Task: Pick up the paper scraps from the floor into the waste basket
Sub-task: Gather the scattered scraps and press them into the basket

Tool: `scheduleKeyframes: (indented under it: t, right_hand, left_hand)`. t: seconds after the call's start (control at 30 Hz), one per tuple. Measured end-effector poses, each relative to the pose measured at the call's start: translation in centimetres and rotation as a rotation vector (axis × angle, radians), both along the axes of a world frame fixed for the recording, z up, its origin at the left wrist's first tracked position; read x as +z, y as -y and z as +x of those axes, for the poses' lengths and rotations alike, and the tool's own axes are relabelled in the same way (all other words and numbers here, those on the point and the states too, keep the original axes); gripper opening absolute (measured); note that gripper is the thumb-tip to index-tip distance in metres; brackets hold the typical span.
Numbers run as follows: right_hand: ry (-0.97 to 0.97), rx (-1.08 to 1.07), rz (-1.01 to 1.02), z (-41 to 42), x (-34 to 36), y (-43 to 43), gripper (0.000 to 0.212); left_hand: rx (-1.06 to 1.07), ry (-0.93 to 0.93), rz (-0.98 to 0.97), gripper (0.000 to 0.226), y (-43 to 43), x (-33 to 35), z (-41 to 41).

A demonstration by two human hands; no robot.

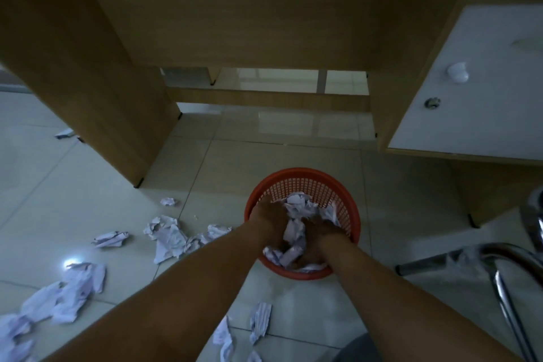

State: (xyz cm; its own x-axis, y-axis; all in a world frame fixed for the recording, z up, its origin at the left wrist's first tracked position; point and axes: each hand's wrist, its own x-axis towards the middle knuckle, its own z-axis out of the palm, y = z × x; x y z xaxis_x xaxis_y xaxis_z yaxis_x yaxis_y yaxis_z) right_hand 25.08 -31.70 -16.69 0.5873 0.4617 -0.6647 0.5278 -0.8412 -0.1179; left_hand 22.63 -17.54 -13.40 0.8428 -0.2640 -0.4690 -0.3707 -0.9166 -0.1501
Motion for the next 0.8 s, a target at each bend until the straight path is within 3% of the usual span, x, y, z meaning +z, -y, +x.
scheduleKeyframes:
  t: [0.1, 0.23, 0.33, 0.57, 0.8]
  right_hand:
    - [0.049, -0.048, 0.036, -0.3, 1.2, 0.1, 0.106]
    - [0.061, -0.263, 0.214, -1.5, 3.9, -0.1, 0.072]
    - [0.027, -0.301, 0.259, -2.1, 6.1, -0.2, 0.050]
    - [0.437, -0.229, 0.421, -7.2, 10.2, -0.8, 0.053]
    - [0.577, 0.037, 0.537, -14.2, 9.2, -6.4, 0.042]
  left_hand:
    - [0.014, -0.093, 0.105, 0.069, 0.0, 2.3, 0.0]
    - [0.212, -0.045, -0.030, 0.057, -0.4, 4.7, -1.3]
    - [0.279, -0.004, -0.147, 0.053, -0.9, 6.3, -2.4]
    - [0.358, 0.314, -0.374, 0.032, -3.0, 7.2, -8.2]
    - [0.471, 0.684, -0.602, 0.035, -8.7, 4.5, -16.7]
